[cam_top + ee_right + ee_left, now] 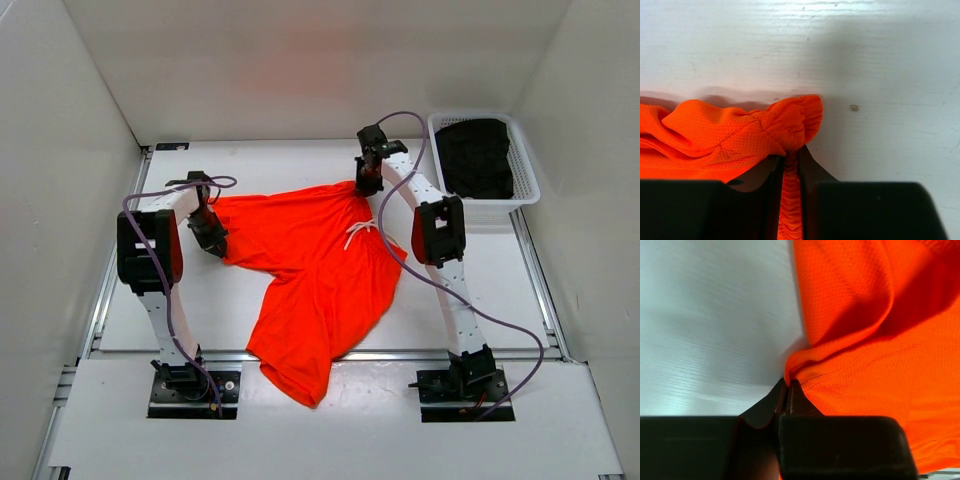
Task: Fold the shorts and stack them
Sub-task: Flatten the shorts out
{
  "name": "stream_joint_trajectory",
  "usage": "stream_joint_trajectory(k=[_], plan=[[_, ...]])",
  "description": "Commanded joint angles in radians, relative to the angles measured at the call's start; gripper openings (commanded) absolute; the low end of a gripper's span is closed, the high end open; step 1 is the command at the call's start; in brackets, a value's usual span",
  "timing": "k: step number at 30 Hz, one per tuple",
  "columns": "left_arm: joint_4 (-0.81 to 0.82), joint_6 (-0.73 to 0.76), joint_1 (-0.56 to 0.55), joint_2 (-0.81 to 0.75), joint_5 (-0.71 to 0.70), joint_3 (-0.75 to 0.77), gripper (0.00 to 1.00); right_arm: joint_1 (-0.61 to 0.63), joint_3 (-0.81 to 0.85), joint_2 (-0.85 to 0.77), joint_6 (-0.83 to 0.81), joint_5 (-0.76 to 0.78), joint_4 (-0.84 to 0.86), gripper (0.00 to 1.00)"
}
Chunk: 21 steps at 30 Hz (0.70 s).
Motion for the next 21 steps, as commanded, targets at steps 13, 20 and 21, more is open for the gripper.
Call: stream_joint_trajectory(k=[13,20,21], plan=[[-0.048,0.032,0.079,0.053,0.033,0.344,0.1,-0.119,0.242,0.118,0.149,-0.006,0.131,0.0],[-0.048,0.041,0.079,0.08,0.046,0.292,0.26,-0.119,0.175,0.096,0.131,-0.113,0.18,0.74],[-0.048,0.041,0.079,0.09,0.059,0.292,0.44,-0.105,0.161,0.082,0.112,-0.113,0.18,0.78]])
